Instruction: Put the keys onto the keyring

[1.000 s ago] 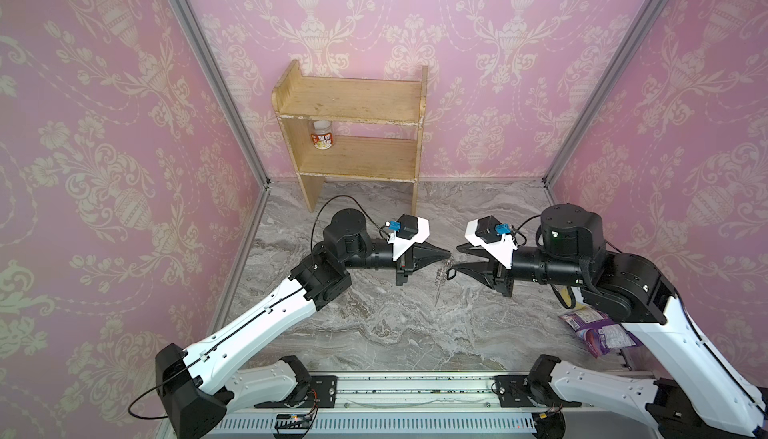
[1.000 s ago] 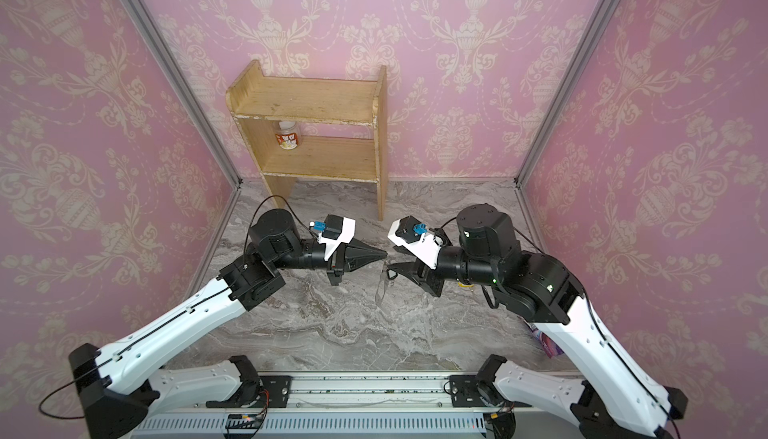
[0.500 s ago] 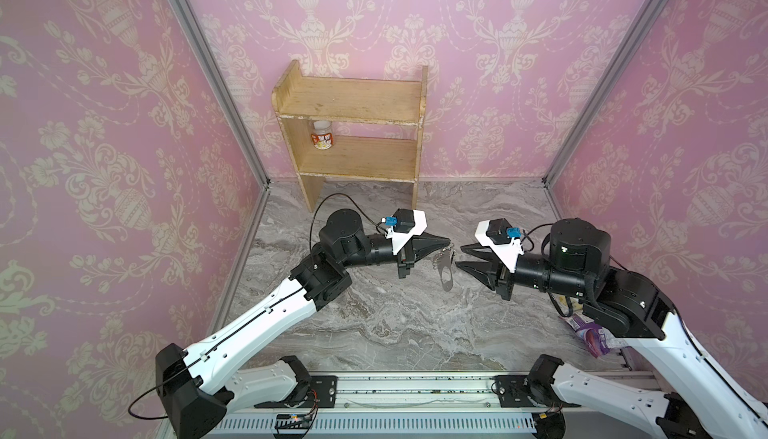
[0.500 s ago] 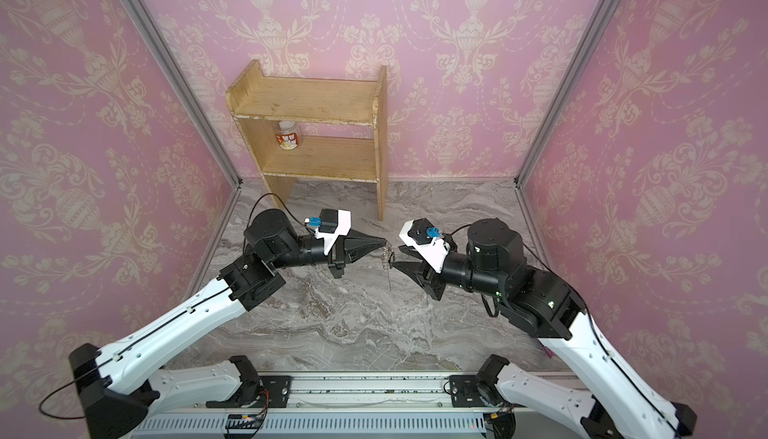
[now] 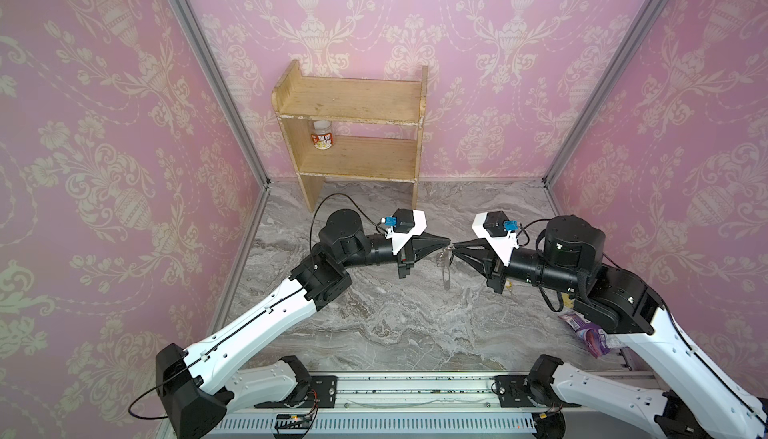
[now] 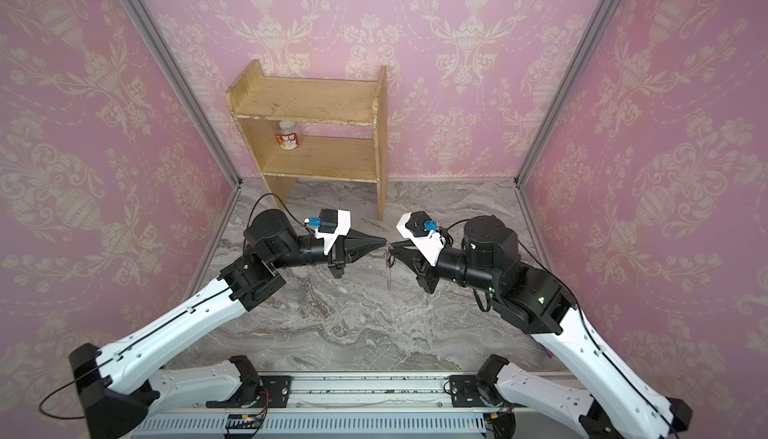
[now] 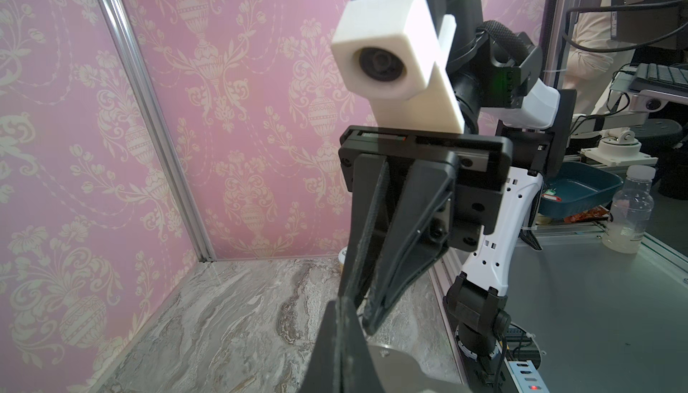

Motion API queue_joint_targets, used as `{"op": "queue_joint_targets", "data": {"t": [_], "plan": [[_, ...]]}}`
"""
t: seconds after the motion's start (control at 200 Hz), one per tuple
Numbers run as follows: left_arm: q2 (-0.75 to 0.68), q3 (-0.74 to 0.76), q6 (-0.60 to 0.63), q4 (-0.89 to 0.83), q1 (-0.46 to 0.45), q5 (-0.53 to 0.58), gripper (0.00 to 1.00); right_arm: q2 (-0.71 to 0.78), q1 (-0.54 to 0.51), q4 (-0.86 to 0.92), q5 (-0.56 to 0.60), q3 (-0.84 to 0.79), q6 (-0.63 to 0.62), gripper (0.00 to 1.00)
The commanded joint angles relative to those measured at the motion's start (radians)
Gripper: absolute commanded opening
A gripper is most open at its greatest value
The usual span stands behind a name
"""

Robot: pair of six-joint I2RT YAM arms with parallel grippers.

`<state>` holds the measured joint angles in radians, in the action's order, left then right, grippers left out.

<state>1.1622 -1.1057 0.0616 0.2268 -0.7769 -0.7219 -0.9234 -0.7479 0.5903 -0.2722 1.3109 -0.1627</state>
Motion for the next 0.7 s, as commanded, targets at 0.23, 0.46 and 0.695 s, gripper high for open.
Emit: {"op": "queue_joint_targets", "data": {"t": [0.23,0.46,0.695], "plan": [[-0.025,0.010,-0.013,0.047,-0.008,0.022,0.00,-0.009,0.003,0.019,-0.020,0.003,0.011,0.17],[-0.030,0.011,-0.010,0.044,-0.008,0.029,0.00,0.004,0.003,0.024,-0.012,-0.002,0.014,0.17],[-0.033,0.013,-0.009,0.046,-0.008,0.033,0.00,0.008,0.003,0.028,-0.007,-0.005,0.017,0.13]]}}
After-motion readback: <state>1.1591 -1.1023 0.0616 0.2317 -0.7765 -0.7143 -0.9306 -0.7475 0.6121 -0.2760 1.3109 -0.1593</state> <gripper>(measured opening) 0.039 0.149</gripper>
